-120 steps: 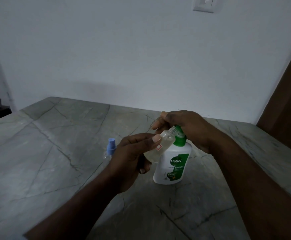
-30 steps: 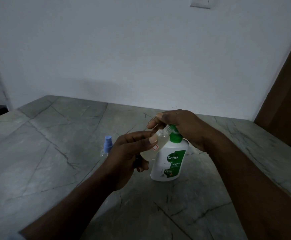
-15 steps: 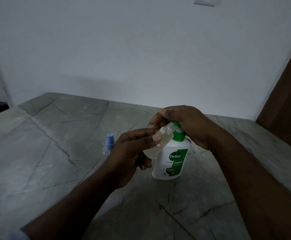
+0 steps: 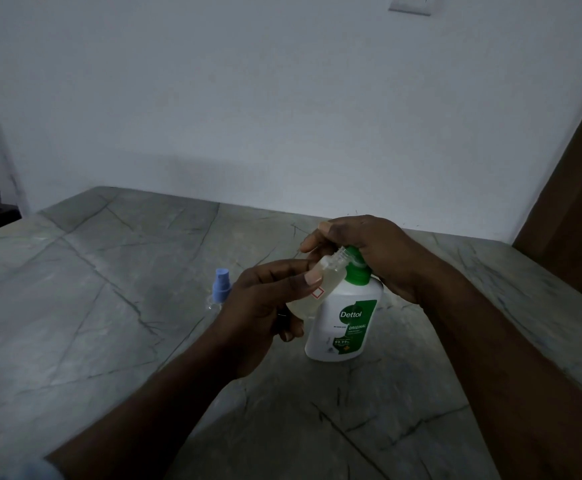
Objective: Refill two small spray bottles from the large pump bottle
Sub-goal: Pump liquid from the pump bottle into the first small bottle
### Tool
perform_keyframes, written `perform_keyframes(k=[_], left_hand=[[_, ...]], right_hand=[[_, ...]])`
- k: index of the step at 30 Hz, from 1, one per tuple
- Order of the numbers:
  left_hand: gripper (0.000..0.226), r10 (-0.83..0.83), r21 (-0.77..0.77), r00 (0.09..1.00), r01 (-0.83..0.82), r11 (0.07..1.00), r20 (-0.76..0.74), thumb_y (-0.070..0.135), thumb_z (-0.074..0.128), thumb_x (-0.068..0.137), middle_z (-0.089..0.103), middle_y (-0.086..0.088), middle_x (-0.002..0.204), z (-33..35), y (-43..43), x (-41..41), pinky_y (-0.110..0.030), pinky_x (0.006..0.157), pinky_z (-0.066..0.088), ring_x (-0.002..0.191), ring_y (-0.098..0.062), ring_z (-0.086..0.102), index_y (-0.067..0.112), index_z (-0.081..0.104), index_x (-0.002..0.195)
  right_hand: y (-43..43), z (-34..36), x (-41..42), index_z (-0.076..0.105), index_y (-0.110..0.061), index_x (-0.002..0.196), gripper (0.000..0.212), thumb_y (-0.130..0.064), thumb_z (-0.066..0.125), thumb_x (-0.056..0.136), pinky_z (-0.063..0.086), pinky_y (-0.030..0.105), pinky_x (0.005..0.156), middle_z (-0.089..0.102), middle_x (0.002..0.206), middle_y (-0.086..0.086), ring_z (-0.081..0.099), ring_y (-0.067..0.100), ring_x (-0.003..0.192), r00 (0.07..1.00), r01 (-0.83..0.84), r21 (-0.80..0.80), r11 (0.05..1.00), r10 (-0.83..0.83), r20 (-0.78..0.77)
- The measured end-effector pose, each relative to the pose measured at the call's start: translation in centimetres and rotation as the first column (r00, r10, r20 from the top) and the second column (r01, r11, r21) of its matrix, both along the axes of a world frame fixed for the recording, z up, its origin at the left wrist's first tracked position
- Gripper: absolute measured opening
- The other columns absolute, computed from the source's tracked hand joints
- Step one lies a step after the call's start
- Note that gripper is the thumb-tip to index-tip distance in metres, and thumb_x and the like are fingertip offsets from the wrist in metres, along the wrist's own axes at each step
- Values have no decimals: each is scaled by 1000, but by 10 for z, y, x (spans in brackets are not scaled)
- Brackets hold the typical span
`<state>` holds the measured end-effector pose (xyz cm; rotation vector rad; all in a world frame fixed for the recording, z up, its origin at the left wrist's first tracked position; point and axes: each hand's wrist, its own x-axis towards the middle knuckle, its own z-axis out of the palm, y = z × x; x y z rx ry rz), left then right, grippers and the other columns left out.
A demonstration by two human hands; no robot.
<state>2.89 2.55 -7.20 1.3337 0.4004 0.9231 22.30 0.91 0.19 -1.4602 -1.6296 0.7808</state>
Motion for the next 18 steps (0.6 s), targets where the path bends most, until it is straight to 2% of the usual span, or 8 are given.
perform_keyframes(k=[5,12,18], left_hand=[[33,1,-4,1000,-1,1000,4,29,69,83,70,-9,85,0,0,0,-24,43,38,55,-18,51,11,78,109],[28,-9,-7,1000,9,1000,14,30,70,82,71,-8,85,0,1,0,-24,44,38,55,-17,52,15,80,103],[28,-2,-13,1000,2,1000,19,27,68,83,70,-9,85,-2,0,1,-24,42,38,53,-17,51,13,80,104]], right_hand=[[-3,4,0,81,-18,98,38,-40,51,100,55,55,98,80,97,4,75,28,95,1000,-2,27,1000,2,14],[-2,3,-3,83,-21,92,39,-38,48,99,54,56,100,80,99,3,74,28,97,999,31,12,999,-31,24],[-2,2,-4,82,-15,98,41,-30,45,107,52,58,102,79,102,6,73,33,101,997,54,-36,998,-52,53]])
